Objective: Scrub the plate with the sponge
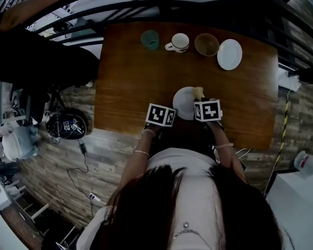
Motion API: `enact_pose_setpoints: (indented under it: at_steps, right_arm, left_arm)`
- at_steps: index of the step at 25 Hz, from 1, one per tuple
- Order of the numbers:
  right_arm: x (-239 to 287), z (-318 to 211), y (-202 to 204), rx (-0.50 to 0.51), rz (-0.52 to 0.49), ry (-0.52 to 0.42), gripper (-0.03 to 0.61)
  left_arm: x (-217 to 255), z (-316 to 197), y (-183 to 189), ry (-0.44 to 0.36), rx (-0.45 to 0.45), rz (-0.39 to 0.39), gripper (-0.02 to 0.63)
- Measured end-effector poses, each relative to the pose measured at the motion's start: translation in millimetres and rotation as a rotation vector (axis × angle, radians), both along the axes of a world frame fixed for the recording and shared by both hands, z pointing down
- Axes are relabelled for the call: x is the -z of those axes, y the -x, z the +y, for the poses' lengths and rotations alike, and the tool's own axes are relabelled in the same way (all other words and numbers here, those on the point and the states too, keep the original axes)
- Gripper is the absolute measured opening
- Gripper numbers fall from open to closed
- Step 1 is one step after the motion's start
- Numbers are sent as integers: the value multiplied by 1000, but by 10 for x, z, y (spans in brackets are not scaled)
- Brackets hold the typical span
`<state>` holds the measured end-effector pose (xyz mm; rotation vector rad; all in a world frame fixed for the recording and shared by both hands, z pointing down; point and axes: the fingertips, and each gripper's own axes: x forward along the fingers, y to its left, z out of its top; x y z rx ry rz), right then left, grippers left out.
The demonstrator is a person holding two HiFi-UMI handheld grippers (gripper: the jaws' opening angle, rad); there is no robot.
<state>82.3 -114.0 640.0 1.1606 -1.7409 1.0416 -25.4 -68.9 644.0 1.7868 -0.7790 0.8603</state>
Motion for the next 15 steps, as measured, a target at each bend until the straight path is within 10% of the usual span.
enact_pose_setpoints:
  at_steps: [15]
  right_arm:
    - [-78,53,709,195,-93,56,98]
  left_arm:
    - [3,8,-52,-2,-7,10,75]
